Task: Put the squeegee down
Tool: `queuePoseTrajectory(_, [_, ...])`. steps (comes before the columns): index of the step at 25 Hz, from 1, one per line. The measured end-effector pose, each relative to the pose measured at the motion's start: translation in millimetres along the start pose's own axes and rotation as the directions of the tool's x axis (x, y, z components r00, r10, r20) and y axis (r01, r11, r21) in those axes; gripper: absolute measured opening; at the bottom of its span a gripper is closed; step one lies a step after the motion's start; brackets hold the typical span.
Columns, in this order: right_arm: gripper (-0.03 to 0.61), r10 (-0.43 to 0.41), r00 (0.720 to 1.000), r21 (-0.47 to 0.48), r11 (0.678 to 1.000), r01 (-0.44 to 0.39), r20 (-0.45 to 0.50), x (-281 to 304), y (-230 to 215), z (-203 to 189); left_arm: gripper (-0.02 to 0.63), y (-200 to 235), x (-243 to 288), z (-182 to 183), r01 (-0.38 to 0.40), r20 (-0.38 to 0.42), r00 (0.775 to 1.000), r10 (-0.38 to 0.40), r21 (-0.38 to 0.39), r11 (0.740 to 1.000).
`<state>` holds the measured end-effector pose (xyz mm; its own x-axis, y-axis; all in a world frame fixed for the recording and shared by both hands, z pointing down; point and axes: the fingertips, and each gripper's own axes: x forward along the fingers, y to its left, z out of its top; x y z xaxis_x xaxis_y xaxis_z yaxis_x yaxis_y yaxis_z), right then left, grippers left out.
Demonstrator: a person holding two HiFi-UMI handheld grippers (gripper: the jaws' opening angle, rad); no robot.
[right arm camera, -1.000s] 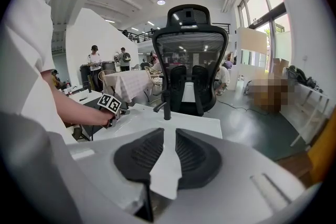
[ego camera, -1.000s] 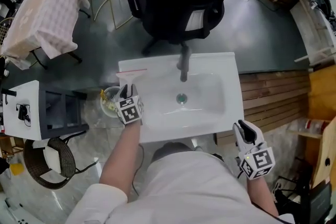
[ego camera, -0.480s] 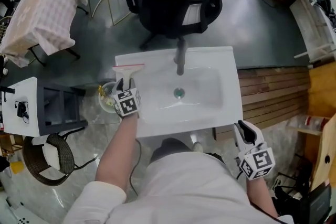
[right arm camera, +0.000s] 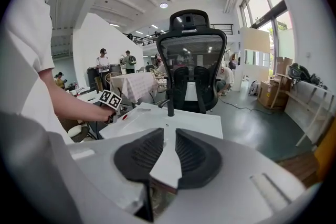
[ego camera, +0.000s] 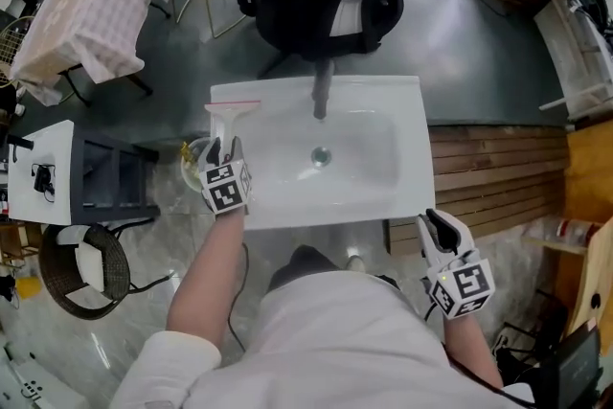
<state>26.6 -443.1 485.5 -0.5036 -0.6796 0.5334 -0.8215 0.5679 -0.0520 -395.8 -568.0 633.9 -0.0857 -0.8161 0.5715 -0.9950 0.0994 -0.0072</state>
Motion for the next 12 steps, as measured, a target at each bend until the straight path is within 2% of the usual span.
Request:
queuePoseTrajectory(4, [0.060, 0.058, 0.998, -0.014, 0.998, -0.057, 0.024, -12.1, 1.4, -5.6, 0.173, -18.9, -42.9, -2.6, 0.033, 0.032, 0.999, -0.032, -0.049, 0.998])
queuePoseTrajectory(6, [0.060, 0.083, 0.996, -0.026, 0.996, -0.082, 0.033, -21.1, 0.7, -8.9, 0.167, -35.0, -67.4, -3.7, 0.064, 0.047, 0.997, -0.062, -0.042, 0.997])
queuePoseTrajectory(9, [0.057, 0.118, 0.992, -0.040, 0.992, -0.116, 0.055, -34.1, 0.2, -14.5, 0.122, -61.9, -104.1, -5.1, 0.121, 0.072, 0.990, -0.119, -0.017, 0.993])
queuePoseTrajectory(12, [0.049, 0.159, 0.984, -0.061, 0.986, -0.155, 0.075, -49.5, 4.4, -21.4, 0.076, -87.8, -143.6, -11.5, 0.164, 0.092, 0.983, -0.161, -0.025, 0.986])
